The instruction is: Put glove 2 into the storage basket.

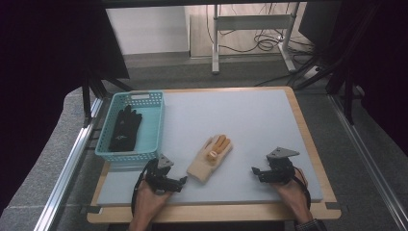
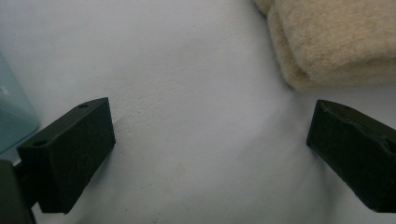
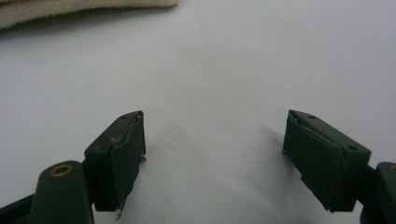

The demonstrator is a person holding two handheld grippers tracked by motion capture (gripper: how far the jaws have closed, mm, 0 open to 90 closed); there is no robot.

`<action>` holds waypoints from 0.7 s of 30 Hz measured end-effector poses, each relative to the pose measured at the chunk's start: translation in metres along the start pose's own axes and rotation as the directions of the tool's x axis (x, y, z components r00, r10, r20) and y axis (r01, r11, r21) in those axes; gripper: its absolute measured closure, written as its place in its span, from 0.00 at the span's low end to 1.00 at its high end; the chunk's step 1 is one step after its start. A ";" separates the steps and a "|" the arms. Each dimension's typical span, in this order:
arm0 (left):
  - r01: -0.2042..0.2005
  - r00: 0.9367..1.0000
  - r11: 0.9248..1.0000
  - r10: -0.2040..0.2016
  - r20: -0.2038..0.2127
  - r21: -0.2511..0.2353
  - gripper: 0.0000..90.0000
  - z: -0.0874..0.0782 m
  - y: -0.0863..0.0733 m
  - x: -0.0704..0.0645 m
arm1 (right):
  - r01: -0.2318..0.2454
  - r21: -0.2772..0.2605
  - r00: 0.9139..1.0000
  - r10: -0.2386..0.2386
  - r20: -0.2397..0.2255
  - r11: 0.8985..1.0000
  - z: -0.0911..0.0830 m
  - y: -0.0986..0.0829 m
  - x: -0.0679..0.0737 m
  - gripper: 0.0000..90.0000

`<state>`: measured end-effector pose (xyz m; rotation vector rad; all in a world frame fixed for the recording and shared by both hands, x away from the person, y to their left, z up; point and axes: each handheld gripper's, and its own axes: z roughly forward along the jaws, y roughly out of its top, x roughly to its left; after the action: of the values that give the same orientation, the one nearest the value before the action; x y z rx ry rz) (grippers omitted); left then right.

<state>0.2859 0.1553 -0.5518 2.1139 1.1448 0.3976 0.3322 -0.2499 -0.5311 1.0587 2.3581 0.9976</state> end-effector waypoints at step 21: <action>-0.063 0.995 0.998 0.061 0.076 0.019 0.05 -0.009 0.014 -0.014 | -0.002 -0.005 1.000 0.002 0.011 1.000 0.000 -0.001 0.001 0.22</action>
<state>0.2816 0.1425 -0.5348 2.1685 1.0471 0.3328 0.3315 -0.2496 -0.5321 1.0619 2.3444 0.9954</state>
